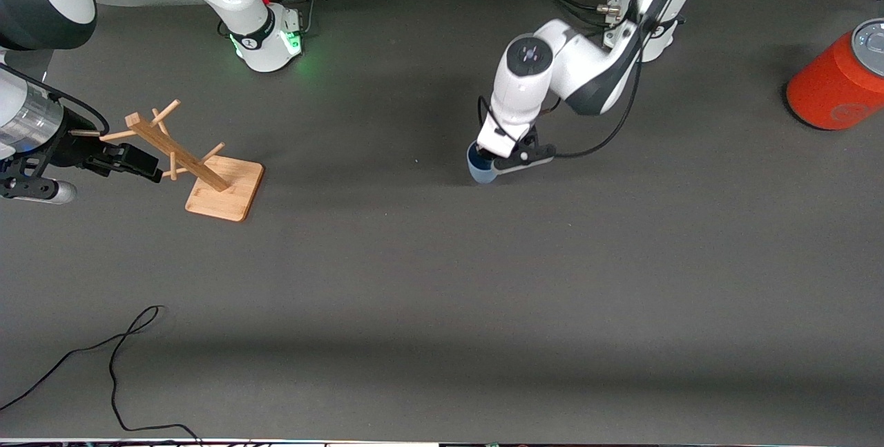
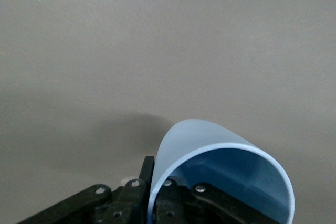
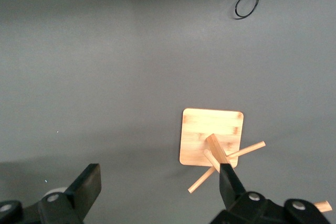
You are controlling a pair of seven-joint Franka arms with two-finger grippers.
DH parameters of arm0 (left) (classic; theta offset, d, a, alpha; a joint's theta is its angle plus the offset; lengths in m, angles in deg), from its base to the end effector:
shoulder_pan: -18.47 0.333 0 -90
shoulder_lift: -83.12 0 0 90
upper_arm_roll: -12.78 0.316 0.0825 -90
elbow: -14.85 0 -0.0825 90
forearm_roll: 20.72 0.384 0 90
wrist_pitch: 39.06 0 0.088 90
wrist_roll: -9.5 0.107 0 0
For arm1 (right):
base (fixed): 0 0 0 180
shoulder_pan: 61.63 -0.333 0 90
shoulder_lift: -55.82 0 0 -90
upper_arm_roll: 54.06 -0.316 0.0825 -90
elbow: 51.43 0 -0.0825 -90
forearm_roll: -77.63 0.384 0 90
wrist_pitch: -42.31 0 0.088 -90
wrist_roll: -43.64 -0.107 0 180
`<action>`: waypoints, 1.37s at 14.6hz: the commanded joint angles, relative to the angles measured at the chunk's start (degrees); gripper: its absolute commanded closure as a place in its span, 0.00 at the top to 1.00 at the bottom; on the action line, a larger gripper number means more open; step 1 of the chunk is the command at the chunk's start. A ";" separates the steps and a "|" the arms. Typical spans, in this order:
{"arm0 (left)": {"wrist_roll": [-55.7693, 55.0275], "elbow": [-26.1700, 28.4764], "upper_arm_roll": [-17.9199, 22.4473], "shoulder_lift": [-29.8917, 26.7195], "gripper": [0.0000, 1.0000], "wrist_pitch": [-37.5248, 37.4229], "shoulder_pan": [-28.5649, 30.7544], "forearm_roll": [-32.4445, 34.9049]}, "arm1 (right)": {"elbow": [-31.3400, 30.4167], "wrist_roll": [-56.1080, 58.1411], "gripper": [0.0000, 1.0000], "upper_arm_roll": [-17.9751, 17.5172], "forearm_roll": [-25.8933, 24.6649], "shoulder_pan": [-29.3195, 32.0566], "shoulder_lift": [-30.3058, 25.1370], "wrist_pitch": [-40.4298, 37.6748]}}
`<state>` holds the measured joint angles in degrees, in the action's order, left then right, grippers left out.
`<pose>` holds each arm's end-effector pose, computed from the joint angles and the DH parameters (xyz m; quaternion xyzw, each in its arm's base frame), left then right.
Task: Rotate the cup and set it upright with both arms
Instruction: 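Rotate the cup upright with the left gripper and set it down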
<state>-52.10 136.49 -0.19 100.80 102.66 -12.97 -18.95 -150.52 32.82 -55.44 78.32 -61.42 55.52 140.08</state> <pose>0.4158 -0.4048 0.2728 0.9890 0.1436 -0.0041 0.0346 0.5589 0.0126 0.5637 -0.9963 0.0850 0.0095 0.0049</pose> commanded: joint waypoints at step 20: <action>4.37 -12.30 0.40 -1.57 1.00 -18.91 2.26 -0.26 | 1.28 -0.43 1.00 0.50 0.01 -0.38 -0.05 -0.56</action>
<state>-49.38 125.99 0.50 104.71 90.87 -11.36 -17.26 -150.12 32.76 -55.29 78.32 -61.41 55.51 140.12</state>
